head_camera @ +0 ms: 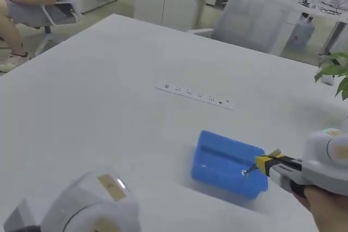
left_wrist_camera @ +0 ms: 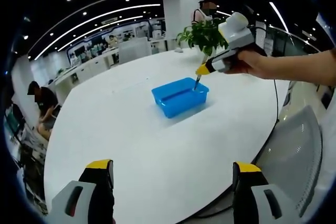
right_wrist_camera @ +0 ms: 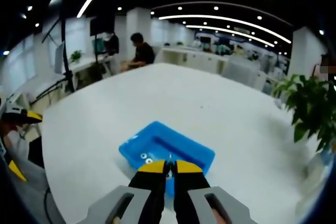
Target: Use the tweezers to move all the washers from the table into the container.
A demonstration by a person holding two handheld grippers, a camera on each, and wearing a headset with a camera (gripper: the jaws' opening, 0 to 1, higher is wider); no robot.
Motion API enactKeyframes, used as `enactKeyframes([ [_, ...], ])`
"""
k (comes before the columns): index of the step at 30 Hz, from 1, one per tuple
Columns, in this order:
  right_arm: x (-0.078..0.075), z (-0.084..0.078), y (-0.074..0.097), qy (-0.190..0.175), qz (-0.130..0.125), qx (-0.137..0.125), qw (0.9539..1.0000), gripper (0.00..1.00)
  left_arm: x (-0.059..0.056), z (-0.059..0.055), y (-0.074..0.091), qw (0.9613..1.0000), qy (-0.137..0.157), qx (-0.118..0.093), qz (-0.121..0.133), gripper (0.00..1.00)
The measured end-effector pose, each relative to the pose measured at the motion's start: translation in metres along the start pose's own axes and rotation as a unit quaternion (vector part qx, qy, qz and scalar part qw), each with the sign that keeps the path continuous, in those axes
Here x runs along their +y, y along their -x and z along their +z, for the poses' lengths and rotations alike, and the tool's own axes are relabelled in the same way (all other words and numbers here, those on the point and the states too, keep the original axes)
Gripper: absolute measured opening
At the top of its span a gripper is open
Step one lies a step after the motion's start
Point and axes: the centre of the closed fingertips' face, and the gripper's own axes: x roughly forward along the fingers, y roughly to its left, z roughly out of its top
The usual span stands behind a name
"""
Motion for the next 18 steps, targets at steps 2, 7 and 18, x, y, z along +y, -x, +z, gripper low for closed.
enactKeyframes([
  [2,-0.001,-0.003,-0.004,0.002,-0.001,0.005,1.0,0.0,-0.001,-0.001,-0.001,1.0,0.0,0.003,-0.001,0.96],
  [7,-0.006,-0.016,-0.015,0.001,0.001,0.025,0.9997,0.01,-0.002,-0.002,-0.003,1.0,-0.005,0.008,-0.001,0.96],
  [18,-0.003,-0.032,-0.03,0.008,0.013,0.056,0.9983,0.01,0.0,-0.002,-0.002,0.9999,0.008,0.008,0.002,0.95],
])
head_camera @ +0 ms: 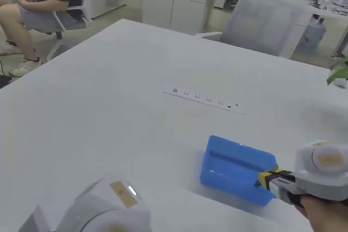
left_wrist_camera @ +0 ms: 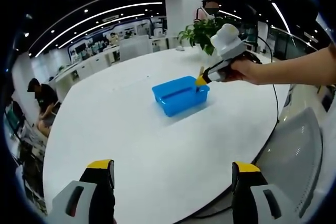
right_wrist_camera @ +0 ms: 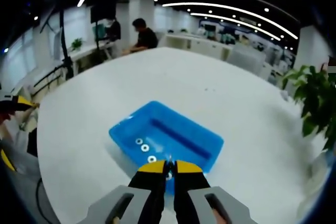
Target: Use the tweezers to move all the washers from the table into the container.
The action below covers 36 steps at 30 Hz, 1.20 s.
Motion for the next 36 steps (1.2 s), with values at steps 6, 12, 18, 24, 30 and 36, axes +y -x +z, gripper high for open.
enactKeyframes([
  [6,0.0,-0.005,-0.002,0.003,0.004,0.011,0.9999,0.01,0.002,0.003,0.001,1.0,0.001,-0.006,-0.001,0.94],
  [12,0.003,-0.005,-0.003,0.002,0.009,0.012,0.9999,0.01,0.001,0.01,0.002,0.9998,-0.005,-0.017,-0.001,0.94],
  [18,0.001,-0.004,-0.005,-0.004,0.018,0.02,0.9996,0.02,-0.003,0.021,0.002,0.9989,0.013,-0.039,-0.021,0.91],
  [24,-0.002,0.005,0.003,0.01,0.005,0.011,0.9999,0.02,-0.003,0.042,0.005,0.9973,-0.005,-0.064,-0.037,0.86],
  [30,-0.004,0.024,0.022,0.007,-0.004,-0.019,0.9998,0.02,-0.002,0.067,0.007,0.9934,-0.016,-0.093,-0.066,0.79],
  [36,0.005,0.041,0.048,0.008,0.001,-0.054,0.9985,0.02,-0.009,0.087,0.009,0.9872,-0.014,-0.117,-0.107,0.71],
])
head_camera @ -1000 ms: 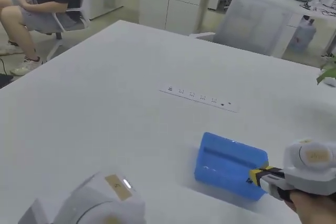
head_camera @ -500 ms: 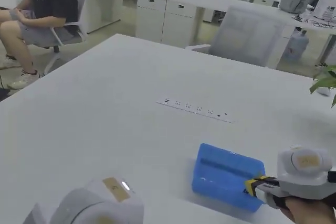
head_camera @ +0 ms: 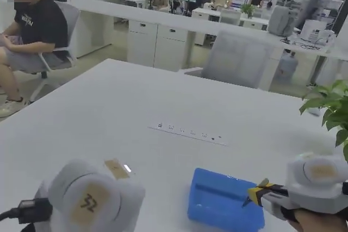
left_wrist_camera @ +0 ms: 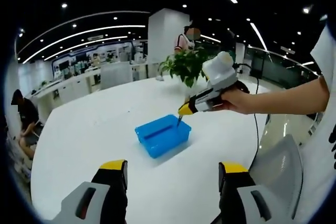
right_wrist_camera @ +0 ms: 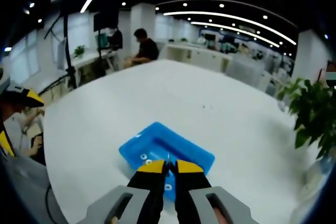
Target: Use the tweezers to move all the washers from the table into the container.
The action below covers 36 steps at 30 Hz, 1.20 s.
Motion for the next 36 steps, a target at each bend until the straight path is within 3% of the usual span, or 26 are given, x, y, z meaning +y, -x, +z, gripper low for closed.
enactKeyframes([
  [8,0.045,0.019,0.041,-0.006,0.039,-0.048,0.9981,0.02,-0.01,0.017,-0.002,0.9992,-0.007,-0.018,-0.035,0.66],
  [13,0.08,0.02,0.062,0.022,0.064,-0.054,0.9962,0.02,-0.017,0.034,-0.001,0.9973,-0.022,-0.037,-0.06,0.6],
  [19,0.109,0.017,0.078,0.018,0.088,-0.064,0.9939,0.02,-0.028,0.048,-0.001,0.9938,-0.044,-0.047,-0.091,0.49],
  [23,0.123,0.004,0.081,0.024,0.105,-0.053,0.9928,0.02,-0.037,0.053,-0.002,0.9903,-0.062,-0.05,-0.113,0.44],
  [29,0.14,-0.014,0.081,0.008,0.132,-0.038,0.9904,0.03,-0.045,0.052,-0.007,0.9864,-0.075,-0.049,-0.138,0.37],
  [33,0.146,-0.023,0.081,0.005,0.146,-0.026,0.9889,0.03,-0.053,0.055,-0.009,0.9815,-0.07,-0.057,-0.169,0.32],
  [36,0.148,-0.027,0.082,0.009,0.15,-0.018,0.9884,0.03,-0.063,0.053,-0.011,0.9747,-0.085,-0.058,-0.198,0.27],
])
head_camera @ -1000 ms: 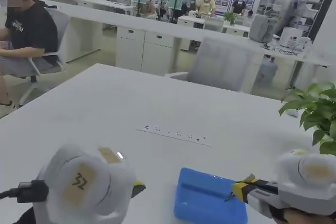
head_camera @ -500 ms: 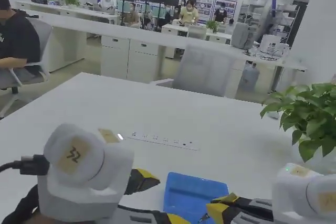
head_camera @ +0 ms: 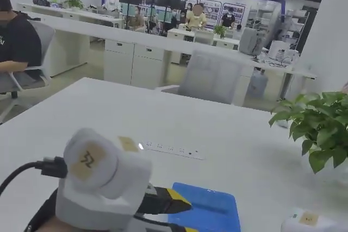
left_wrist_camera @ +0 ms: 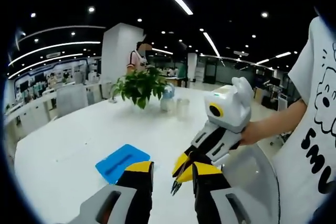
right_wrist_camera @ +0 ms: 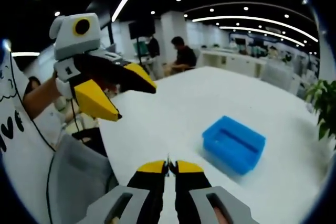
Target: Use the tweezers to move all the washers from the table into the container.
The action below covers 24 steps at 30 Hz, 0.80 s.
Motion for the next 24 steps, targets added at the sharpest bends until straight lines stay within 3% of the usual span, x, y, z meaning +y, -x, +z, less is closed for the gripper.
enactKeyframes([
  [2,0.002,-0.001,0.0,-0.001,0.005,0.001,1.0,0.03,-0.005,-0.003,-0.004,0.9998,-0.004,0.005,-0.016,0.23],
  [4,0.004,-0.001,-0.001,-0.003,0.01,0.003,0.9999,0.03,-0.014,-0.006,-0.009,0.9987,-0.017,0.009,-0.048,0.19],
  [11,0.012,-0.006,-0.006,0.015,0.033,0.021,0.9991,0.03,-0.024,-0.017,-0.028,0.9949,-0.007,0.02,-0.099,0.17],
  [16,0.018,-0.012,-0.007,0.03,0.059,0.037,0.9971,0.03,-0.03,-0.028,-0.033,0.9891,-0.007,0.038,-0.142,0.14],
  [24,0.031,-0.021,-0.009,0.067,0.098,0.058,0.9912,0.02,-0.041,-0.039,-0.037,0.9799,-0.015,0.061,-0.189,0.12],
])
